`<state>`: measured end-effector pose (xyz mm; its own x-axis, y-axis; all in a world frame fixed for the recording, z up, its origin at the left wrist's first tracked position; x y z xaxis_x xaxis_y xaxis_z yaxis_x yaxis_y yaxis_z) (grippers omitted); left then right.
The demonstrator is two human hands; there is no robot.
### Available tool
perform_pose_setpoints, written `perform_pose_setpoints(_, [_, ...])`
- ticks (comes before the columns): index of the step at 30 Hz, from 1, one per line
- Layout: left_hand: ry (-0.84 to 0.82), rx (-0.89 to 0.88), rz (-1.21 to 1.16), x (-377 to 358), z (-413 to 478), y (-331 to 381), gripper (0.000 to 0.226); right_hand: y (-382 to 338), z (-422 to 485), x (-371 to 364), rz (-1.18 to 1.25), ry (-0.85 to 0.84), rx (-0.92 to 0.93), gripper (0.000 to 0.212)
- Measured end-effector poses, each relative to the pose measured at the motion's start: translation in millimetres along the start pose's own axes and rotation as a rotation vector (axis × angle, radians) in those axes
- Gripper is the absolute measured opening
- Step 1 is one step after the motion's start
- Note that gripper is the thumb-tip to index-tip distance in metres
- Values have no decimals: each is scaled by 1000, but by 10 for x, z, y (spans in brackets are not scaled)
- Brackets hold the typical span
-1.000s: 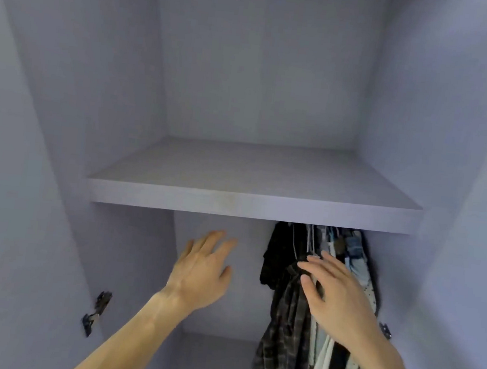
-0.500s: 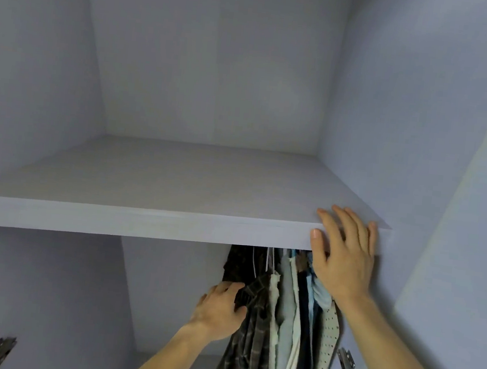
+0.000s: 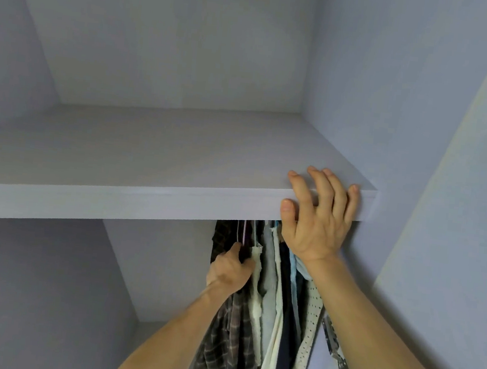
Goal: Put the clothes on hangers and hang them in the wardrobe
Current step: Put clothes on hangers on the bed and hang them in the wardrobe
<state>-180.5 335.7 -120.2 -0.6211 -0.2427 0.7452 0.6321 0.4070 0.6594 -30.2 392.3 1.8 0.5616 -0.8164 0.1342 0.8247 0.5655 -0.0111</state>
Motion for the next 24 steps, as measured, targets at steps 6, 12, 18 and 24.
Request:
perform_pose_setpoints(6, [216, 102, -112, 227, -65, 9, 23, 0, -5, -1, 10, -10, -16, 39])
perform_pose_setpoints(12, [360, 38, -72, 398, -212, 53, 19, -6, 21, 43, 15, -71, -23, 38])
perform_pose_setpoints(18, [398, -26, -105, 612, -404, 43, 13, -39, 45, 124, 59, -181, -64, 40])
perform_pose_setpoints(24, [328, -5, -102, 578, -863, -532, 17, -364, -239, 428, 218, -286, -223, 55])
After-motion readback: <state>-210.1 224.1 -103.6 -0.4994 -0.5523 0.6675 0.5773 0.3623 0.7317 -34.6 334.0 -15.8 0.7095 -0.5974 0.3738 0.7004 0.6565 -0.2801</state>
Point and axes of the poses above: each hand's wrist, its own z-axis towards the middle knuckle, its own x-axis out of the back of the hand, y = z × x, the point moved 2 cm from there along z, towards the middle knuckle, and after that the axes turned 3 degrees about -x, right-handed, at the moved point
